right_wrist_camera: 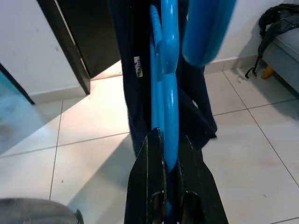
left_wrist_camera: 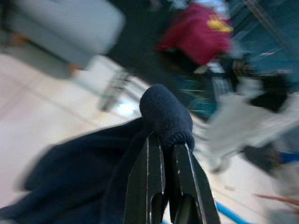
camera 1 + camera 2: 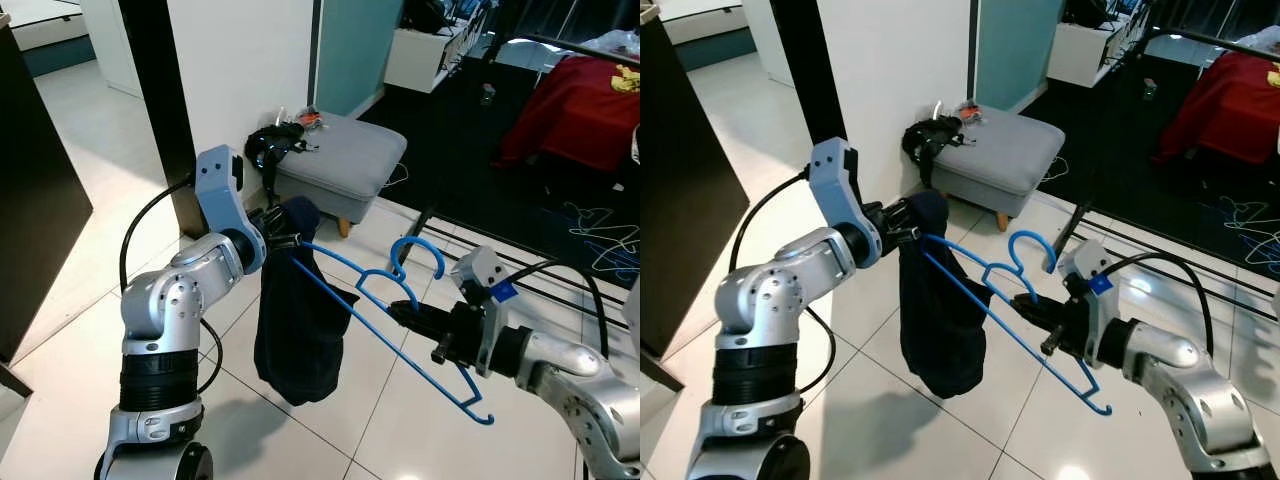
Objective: Hang hanger
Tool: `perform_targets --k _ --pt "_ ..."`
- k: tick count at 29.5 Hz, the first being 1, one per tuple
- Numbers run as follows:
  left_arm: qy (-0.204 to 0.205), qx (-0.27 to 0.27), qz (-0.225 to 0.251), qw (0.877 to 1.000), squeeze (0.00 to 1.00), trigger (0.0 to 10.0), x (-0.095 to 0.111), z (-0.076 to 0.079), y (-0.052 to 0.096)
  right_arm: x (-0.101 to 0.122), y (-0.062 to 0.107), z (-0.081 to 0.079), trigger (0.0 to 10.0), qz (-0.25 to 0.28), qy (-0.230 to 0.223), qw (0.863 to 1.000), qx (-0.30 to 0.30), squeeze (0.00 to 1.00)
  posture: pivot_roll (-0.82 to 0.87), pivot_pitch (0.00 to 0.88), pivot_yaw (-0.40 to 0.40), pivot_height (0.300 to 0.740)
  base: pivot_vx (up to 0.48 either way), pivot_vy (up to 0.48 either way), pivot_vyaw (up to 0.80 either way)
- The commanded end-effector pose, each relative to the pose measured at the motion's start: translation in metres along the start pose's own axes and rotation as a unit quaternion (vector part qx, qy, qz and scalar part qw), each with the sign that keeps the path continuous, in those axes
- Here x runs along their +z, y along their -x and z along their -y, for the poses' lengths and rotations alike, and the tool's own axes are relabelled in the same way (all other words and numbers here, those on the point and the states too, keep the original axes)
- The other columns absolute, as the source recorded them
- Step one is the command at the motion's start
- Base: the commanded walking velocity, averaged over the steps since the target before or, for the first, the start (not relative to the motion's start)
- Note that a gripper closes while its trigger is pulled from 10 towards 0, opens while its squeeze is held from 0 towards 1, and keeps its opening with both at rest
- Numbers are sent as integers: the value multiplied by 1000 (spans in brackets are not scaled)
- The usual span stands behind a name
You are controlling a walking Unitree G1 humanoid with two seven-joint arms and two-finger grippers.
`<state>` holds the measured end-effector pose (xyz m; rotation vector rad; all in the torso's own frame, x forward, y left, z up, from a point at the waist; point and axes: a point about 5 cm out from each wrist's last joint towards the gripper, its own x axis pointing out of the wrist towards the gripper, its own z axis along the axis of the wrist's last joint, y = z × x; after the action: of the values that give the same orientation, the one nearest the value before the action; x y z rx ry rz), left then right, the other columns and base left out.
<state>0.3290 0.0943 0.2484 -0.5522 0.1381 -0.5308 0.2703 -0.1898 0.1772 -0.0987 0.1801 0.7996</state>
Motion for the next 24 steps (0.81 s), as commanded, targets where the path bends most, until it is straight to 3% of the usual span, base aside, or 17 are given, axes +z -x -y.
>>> perform_targets --k 1,2,5,7,11,14,15,22,24 --pt "30 -95 -6 995 0 10000 -3 24 2 -1 -5 1 10000 0 -3 1000 -2 0 14 90 -32 740 0 0 0" --pt "42 -122 -22 991 0 10000 -11 30 2 0 -9 2 10000 6 -5 1000 -2 0 14 89 -33 740 0 0 0" --pt "51 -133 -34 989 0 10000 -17 32 1 2 -11 3 10000 13 -7 1000 -2 0 14 89 -33 740 0 0 0" --pt "58 -116 -63 990 0 10000 -32 31 -6 12 -19 2 10000 38 -4 999 7 0 13 88 -32 740 0 0 0" --pt "43 -96 -111 988 0 10000 -53 31 -14 30 -29 4 10000 84 2 996 11 0 7 85 -28 740 0 0 0" --pt "40 -98 -120 987 0 10000 -58 32 -15 35 -31 5 10000 96 2 995 10 0 6 84 -27 740 0 0 0" --pt "23 -92 -132 987 0 10000 -63 33 -16 41 -33 6 10000 110 3 994 12 0 4 83 -24 740 0 0 0" --pt "-6 -63 -136 989 0 10000 -72 35 -23 55 -39 0 10000 147 3 988 41 0 5 77 -24 740 0 0 0" --pt "12 -71 -124 990 0 10000 -71 42 -26 61 -43 -1 10000 165 1 985 48 0 9 75 -24 740 0 0 0"
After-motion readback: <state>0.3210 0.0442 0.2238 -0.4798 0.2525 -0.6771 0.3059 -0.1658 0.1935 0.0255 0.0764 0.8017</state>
